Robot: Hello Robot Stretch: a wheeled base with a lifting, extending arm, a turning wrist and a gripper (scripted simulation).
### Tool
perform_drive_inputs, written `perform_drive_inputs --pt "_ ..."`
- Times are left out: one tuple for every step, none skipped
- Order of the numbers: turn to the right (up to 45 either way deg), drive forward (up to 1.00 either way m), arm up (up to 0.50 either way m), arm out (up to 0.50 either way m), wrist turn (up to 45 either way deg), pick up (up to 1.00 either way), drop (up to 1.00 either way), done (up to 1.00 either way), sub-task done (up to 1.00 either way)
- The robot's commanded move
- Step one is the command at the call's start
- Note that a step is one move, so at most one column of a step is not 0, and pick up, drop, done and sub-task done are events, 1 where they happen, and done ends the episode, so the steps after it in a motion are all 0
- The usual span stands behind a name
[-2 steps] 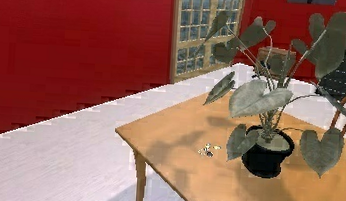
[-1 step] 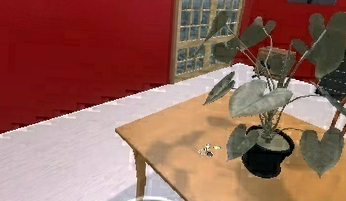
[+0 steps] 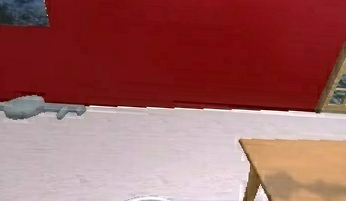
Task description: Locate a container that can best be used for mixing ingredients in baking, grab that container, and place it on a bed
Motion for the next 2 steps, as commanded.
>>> perform_drive_inputs --pt "0.0 0.30 0.00 0.00 0.0 0.00 0.00 0.00 0.00" --pt "-33.0 0.00 0.00 0.00 0.0 0.00 0.00 0.00 0.00"
